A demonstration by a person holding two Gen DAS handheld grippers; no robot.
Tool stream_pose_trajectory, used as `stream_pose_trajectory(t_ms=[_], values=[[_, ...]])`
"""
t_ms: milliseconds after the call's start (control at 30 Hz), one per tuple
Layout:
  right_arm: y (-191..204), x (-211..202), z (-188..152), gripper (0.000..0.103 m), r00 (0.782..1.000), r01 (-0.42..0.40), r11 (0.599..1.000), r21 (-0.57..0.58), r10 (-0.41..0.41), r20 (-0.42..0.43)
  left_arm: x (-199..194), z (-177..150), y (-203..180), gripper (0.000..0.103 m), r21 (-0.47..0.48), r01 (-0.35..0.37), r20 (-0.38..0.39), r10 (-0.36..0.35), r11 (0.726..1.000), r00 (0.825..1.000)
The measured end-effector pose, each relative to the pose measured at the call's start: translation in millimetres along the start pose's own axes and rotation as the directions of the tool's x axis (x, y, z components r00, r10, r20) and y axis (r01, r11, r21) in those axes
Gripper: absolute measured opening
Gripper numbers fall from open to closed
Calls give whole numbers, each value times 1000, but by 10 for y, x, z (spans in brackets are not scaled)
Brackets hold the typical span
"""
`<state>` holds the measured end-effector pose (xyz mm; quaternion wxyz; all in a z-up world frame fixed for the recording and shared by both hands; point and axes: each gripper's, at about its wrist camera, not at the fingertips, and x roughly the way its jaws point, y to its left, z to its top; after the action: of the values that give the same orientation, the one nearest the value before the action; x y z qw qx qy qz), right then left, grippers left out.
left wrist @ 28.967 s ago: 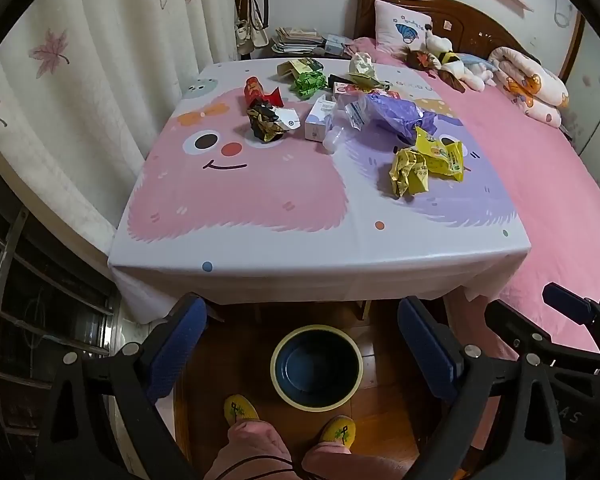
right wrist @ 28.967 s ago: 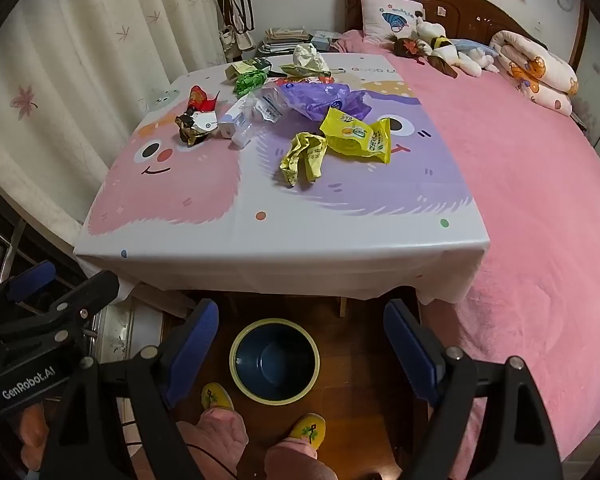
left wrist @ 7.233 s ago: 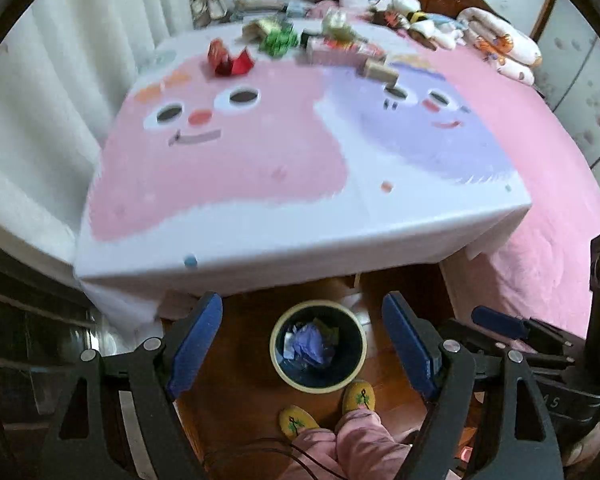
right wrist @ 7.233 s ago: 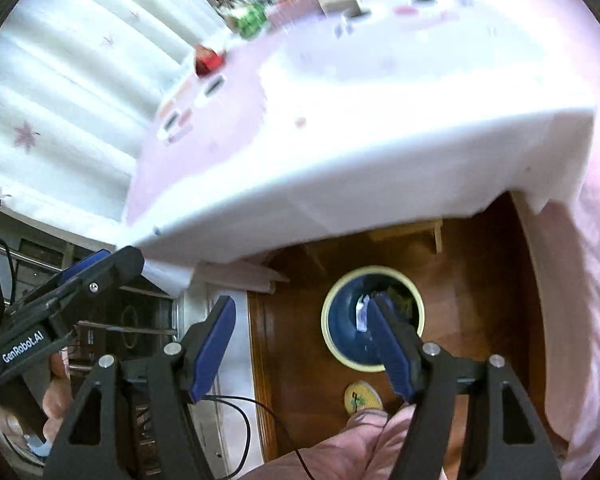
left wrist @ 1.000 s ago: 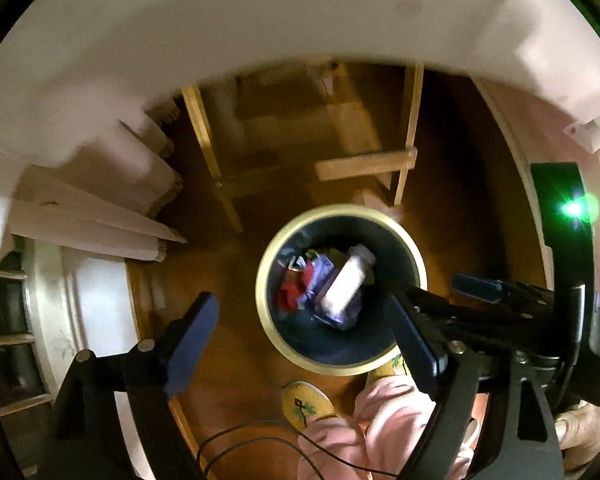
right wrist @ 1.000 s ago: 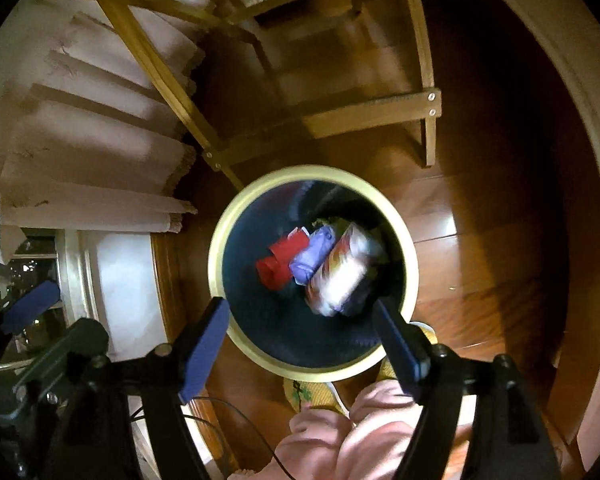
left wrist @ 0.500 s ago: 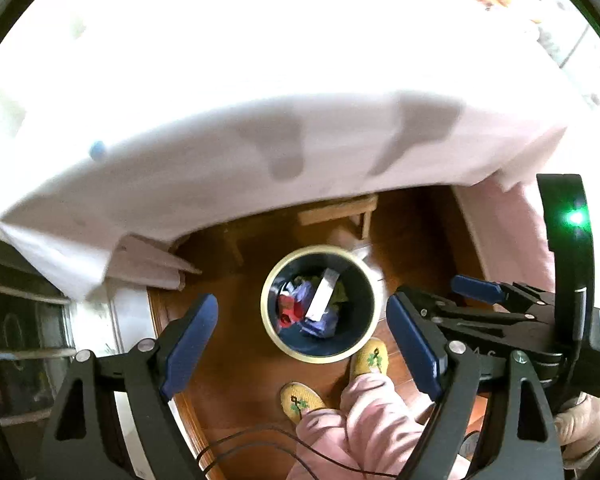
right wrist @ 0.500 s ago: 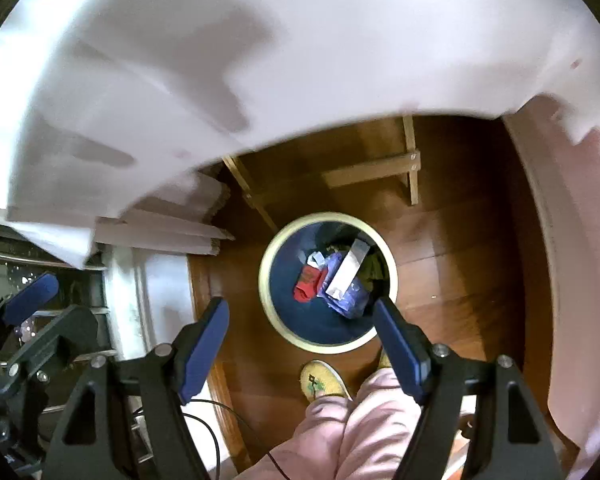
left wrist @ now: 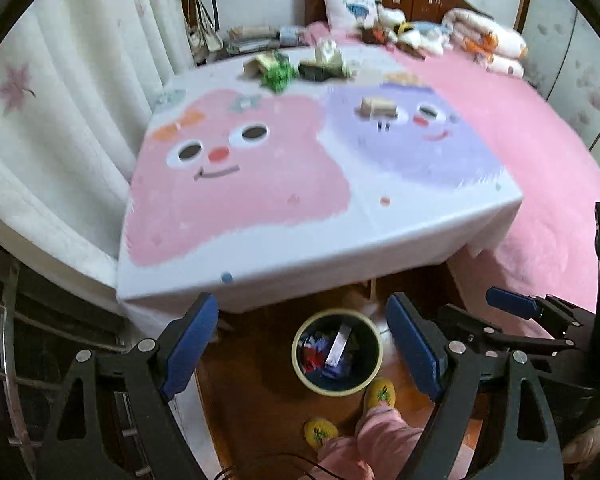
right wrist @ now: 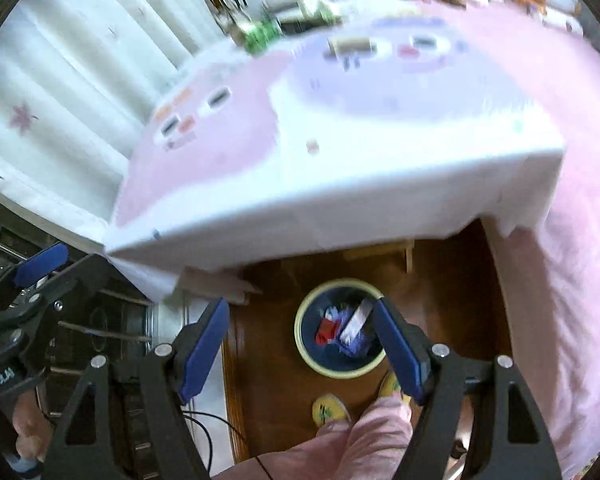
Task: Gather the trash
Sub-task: 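Raise both tools back toward the table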
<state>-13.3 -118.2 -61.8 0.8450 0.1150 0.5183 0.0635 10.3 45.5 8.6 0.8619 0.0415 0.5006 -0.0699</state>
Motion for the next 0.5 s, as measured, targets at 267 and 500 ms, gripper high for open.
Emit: stream_pose_trajectory(t_ms=[267, 500], values=[[195, -338, 339, 75, 990, 42, 998, -52, -35, 133, -307, 261, 138, 85, -6, 25, 89, -24, 1000, 996], [208, -340, 679, 75, 982, 61, 997, -44, -52, 181, -342, 464, 203, 85, -1, 13, 149, -13, 1000, 989]])
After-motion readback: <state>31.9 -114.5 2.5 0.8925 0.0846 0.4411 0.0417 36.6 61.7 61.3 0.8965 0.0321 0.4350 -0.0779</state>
